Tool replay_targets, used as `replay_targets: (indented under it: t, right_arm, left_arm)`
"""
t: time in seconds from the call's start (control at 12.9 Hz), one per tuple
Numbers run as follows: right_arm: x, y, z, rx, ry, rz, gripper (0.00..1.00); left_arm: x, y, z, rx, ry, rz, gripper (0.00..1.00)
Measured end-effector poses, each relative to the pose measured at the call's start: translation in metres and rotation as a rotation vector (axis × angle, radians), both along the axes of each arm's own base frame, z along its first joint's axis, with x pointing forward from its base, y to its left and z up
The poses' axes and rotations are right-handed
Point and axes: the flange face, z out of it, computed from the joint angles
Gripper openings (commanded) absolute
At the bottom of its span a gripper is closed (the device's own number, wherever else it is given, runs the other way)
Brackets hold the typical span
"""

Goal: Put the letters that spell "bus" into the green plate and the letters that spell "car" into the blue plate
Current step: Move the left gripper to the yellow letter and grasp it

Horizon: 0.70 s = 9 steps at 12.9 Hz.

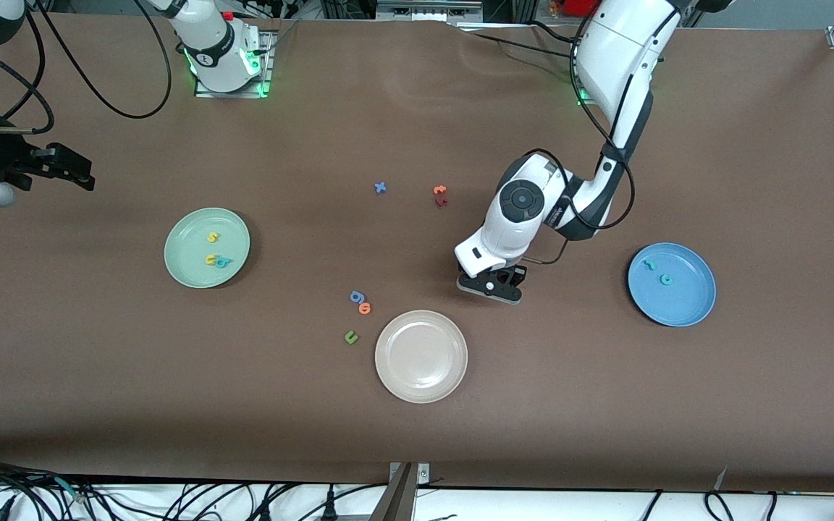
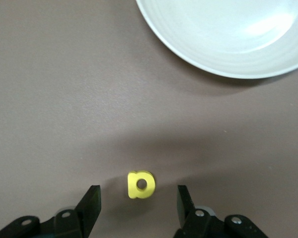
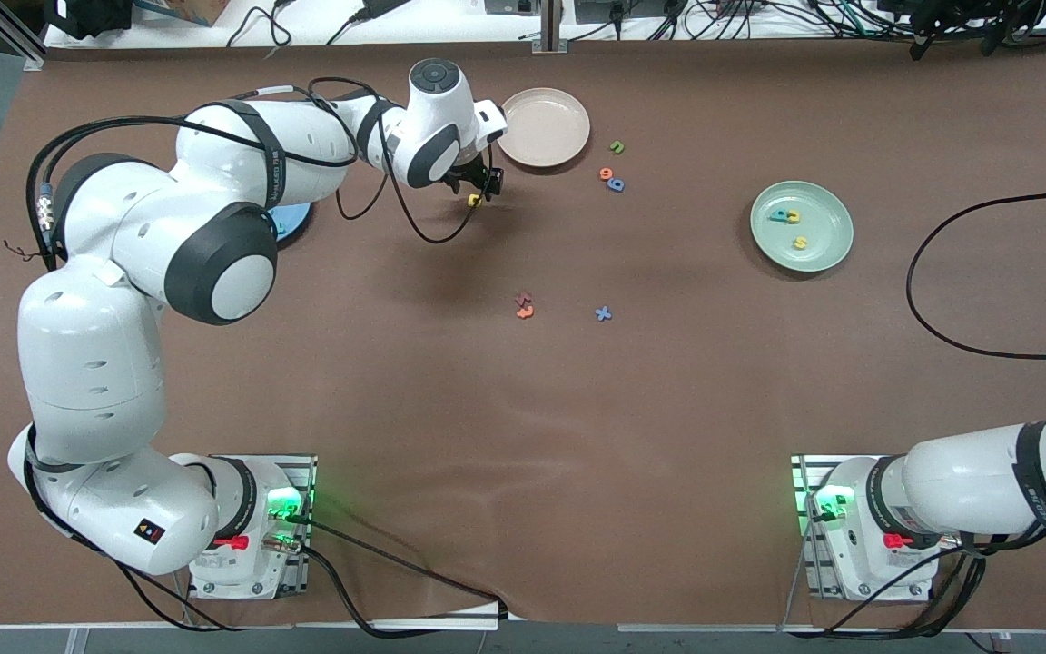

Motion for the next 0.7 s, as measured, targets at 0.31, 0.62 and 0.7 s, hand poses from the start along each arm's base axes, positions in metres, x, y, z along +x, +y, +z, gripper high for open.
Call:
replay_targets:
  t: [0.31,0.62,0.7]
  right_arm:
    - [0.001,0.000,0.002,0.001,-0.006,0.000,1.00]
    - [0.001,0.001,0.003,0.001,-0.009,0.001,1.00]
    - [0.001,0.001,0.004,0.001,-0.009,0.001,1.00]
  left_arm:
    - [-0.002,0.000,-0.019,0.000,-0.004,0.005,0.69]
    - [-0.004,-0.004,-0.028,0.001,0.001,0.005,0.49]
    - [-0.004,-0.003,-0.028,0.001,-0.001,0.006,0.35]
